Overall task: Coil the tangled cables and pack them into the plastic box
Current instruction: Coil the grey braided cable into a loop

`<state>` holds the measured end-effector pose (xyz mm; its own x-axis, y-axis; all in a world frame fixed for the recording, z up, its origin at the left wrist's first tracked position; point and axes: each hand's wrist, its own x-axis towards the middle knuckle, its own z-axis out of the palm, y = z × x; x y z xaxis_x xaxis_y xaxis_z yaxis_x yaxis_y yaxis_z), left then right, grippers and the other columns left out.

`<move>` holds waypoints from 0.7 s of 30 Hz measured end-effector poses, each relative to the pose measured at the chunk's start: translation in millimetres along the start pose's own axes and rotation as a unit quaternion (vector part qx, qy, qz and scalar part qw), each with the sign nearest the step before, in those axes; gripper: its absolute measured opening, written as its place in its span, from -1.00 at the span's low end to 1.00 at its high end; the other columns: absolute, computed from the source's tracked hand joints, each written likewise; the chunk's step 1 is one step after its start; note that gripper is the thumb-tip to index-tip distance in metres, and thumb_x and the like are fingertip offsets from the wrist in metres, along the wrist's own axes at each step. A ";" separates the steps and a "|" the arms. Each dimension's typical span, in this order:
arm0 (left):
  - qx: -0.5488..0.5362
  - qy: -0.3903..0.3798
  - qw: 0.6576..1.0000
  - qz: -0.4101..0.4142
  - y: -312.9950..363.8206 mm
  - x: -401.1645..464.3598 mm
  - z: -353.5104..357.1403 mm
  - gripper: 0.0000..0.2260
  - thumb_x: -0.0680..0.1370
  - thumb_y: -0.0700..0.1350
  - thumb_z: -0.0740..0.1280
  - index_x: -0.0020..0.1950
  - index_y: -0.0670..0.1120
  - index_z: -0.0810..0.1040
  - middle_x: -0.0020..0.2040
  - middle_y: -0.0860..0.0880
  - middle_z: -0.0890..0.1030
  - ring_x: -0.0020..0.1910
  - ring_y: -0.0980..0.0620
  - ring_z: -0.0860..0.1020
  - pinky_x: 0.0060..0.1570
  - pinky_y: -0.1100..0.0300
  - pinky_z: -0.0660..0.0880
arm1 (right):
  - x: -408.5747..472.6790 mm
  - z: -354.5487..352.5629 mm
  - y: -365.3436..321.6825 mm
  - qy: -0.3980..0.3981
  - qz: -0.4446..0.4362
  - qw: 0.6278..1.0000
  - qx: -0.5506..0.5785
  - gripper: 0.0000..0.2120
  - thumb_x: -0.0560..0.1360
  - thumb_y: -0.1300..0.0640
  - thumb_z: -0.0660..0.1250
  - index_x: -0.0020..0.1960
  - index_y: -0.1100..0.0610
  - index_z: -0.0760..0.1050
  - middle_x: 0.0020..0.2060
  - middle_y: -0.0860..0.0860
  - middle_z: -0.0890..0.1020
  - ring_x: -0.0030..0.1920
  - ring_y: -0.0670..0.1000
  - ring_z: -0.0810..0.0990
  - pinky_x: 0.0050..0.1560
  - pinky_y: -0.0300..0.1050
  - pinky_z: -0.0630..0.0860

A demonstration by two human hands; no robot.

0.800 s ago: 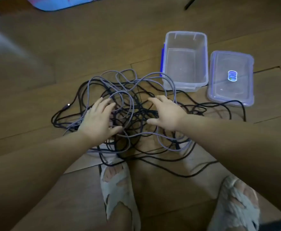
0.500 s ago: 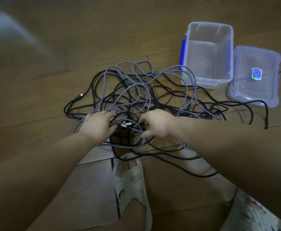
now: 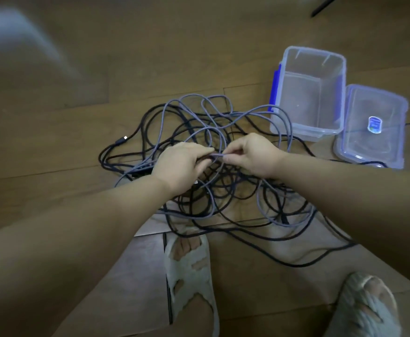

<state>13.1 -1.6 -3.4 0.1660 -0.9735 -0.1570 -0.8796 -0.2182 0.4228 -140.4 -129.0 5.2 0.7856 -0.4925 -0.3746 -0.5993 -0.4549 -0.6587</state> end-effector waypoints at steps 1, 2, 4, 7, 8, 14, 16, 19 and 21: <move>-0.012 0.006 1.000 0.002 10.5 6.1 -5.5 -0.69 0.65 -0.01 0.24 0.37 0.01 0.53 0.29 0.02 0.59 0.25 -0.01 0.52 0.20 0.12 0.45 | -3.6 -9.4 -1.9 0.023 -0.003 1.000 0.020 -0.85 0.55 0.10 0.37 0.04 0.13 0.66 -0.27 -0.13 0.58 -0.22 -0.15 0.53 -0.10 -0.26 0.40; -0.021 0.013 1.000 0.001 21.6 12.4 -11.8 -0.71 0.65 -0.02 0.23 0.34 0.00 0.56 0.24 0.01 0.62 0.20 -0.01 0.55 0.14 0.14 0.47 | -8.5 -19.2 -3.3 0.045 -0.002 0.998 0.039 -0.86 0.54 0.11 0.38 0.00 0.14 0.66 -0.32 -0.15 0.57 -0.30 -0.21 0.52 -0.17 -0.29 0.40; -0.038 0.026 0.999 0.001 43.1 23.2 -26.3 -0.75 0.66 -0.03 0.23 0.24 -0.03 0.62 0.12 0.01 0.67 0.10 0.01 0.59 0.05 0.17 0.48 | -21.2 -40.8 -3.6 0.086 0.008 0.994 0.064 -0.90 0.52 0.13 0.41 -0.07 0.15 0.65 -0.38 -0.14 0.54 -0.42 -0.24 0.49 -0.32 -0.39 0.37; -0.107 0.066 0.991 -0.039 68.6 34.3 -53.3 -0.81 0.65 -0.06 0.24 0.05 -0.02 0.65 -0.05 0.04 0.68 -0.05 0.03 0.61 -0.04 0.19 0.48 | -50.1 -79.6 2.5 0.135 0.046 0.985 0.092 -0.88 0.52 0.11 0.42 -0.19 0.08 0.57 -0.37 -0.05 0.54 -0.42 -0.17 0.45 -0.29 -0.26 0.42; -0.132 0.086 0.986 -0.053 76.7 36.9 -62.4 -0.82 0.65 -0.09 0.24 -0.02 -0.02 0.64 -0.10 0.05 0.68 -0.09 0.04 0.62 -0.05 0.19 0.50 | -62.3 -93.5 4.2 0.151 0.055 0.982 0.101 -0.84 0.52 0.10 0.41 -0.23 0.06 0.55 -0.38 -0.04 0.53 -0.44 -0.17 0.43 -0.29 -0.24 0.42; -0.364 0.126 0.916 -0.108 150.2 38.8 -114.5 -0.78 0.65 -0.18 0.18 -0.16 -0.08 0.51 -0.24 0.01 0.66 -0.17 0.00 0.68 -0.10 0.14 0.55 | -136.6 -154.9 -12.0 0.273 0.058 0.951 0.135 -0.83 0.49 0.12 0.44 -0.22 0.18 0.58 -0.45 -0.03 0.53 -0.41 -0.08 0.46 -0.25 -0.17 0.43; -0.419 0.145 0.888 -0.119 175.8 34.5 -134.0 -0.80 0.66 -0.18 0.14 -0.13 -0.10 0.48 -0.22 -0.02 0.67 -0.20 0.02 0.68 -0.17 0.16 0.51 | -159.6 -169.1 -22.8 0.318 0.049 0.933 0.158 -0.84 0.47 0.13 0.46 -0.21 0.21 0.60 -0.45 -0.01 0.53 -0.40 -0.06 0.46 -0.26 -0.16 0.43; -0.518 0.194 0.822 -0.137 208.5 24.3 -162.0 -0.80 0.68 -0.20 0.10 -0.11 -0.10 0.42 -0.16 -0.06 0.65 -0.24 0.07 0.65 -0.25 0.19 0.45 | -194.4 -187.5 -41.4 0.366 0.039 0.910 0.193 -0.82 0.45 0.11 0.49 -0.22 0.21 0.60 -0.44 -0.01 0.51 -0.40 -0.06 0.43 -0.32 -0.20 0.40; -0.614 0.215 0.743 -0.159 230.9 14.8 -179.6 -0.81 0.69 -0.19 0.08 -0.07 -0.10 0.41 -0.14 -0.05 0.64 -0.23 0.09 0.64 -0.22 0.23 0.48 | -219.0 -199.3 -54.8 0.394 0.022 0.892 0.219 -0.82 0.43 0.12 0.49 -0.21 0.23 0.59 -0.41 0.00 0.52 -0.37 -0.06 0.44 -0.29 -0.17 0.42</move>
<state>-107.4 -78.5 252.2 0.6373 -0.7340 -0.2346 0.2593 -0.0824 0.9623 -310.2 -144.1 253.4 0.3076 -0.9499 0.0544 -0.3737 -0.1732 -0.9112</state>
